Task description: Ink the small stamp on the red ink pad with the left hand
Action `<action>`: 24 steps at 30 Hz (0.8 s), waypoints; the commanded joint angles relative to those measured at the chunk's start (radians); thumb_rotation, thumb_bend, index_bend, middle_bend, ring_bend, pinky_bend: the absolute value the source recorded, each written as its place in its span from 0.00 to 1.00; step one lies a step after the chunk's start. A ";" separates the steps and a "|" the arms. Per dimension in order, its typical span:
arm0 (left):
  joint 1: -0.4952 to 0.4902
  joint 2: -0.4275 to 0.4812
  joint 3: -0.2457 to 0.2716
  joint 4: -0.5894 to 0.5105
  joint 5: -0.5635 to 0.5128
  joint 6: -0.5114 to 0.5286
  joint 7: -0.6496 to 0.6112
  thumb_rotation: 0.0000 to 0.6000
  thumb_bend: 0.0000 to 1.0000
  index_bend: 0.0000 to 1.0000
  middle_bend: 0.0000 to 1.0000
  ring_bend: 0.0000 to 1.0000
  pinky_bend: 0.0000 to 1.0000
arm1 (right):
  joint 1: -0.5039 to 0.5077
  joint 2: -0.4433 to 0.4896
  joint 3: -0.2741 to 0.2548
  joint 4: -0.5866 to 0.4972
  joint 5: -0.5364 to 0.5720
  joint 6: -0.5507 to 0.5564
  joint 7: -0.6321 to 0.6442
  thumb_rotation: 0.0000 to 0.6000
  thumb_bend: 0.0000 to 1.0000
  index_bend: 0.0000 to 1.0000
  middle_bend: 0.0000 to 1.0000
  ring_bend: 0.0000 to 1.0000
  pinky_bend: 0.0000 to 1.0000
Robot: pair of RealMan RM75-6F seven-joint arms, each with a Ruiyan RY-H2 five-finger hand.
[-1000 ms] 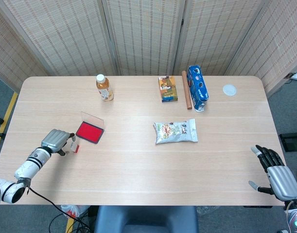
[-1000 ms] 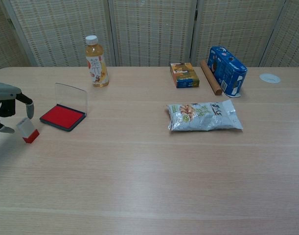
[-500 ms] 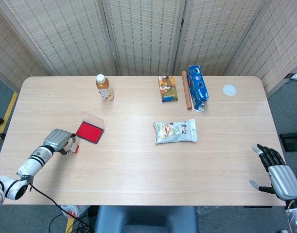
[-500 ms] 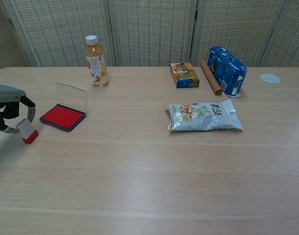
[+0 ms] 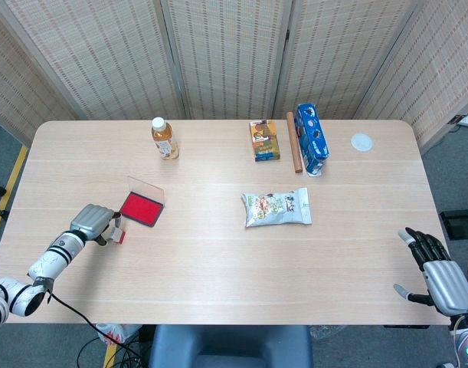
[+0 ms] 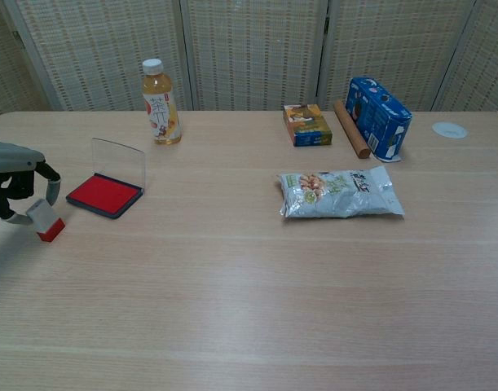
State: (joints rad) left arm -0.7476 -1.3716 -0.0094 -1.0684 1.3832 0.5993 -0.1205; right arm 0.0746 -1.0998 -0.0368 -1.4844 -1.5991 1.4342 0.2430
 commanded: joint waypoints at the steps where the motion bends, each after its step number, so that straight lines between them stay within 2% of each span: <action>1: 0.000 0.001 0.001 -0.001 -0.001 0.001 0.000 1.00 0.34 0.59 0.97 0.73 0.53 | 0.000 0.000 0.000 0.000 0.000 0.000 0.000 1.00 0.18 0.00 0.00 0.00 0.00; 17: 0.016 0.047 -0.003 -0.068 0.004 0.057 -0.018 1.00 0.44 0.83 1.00 0.74 0.53 | 0.000 0.000 -0.002 -0.003 -0.004 0.001 -0.004 1.00 0.18 0.00 0.00 0.00 0.00; 24: 0.011 0.107 -0.028 -0.165 -0.002 0.093 -0.006 1.00 0.44 0.86 1.00 0.77 0.56 | 0.000 0.000 -0.005 -0.005 -0.011 0.002 -0.003 1.00 0.18 0.00 0.00 0.00 0.00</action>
State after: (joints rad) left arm -0.7321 -1.2803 -0.0266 -1.2126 1.3857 0.6859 -0.1319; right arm 0.0748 -1.0998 -0.0414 -1.4894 -1.6101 1.4365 0.2398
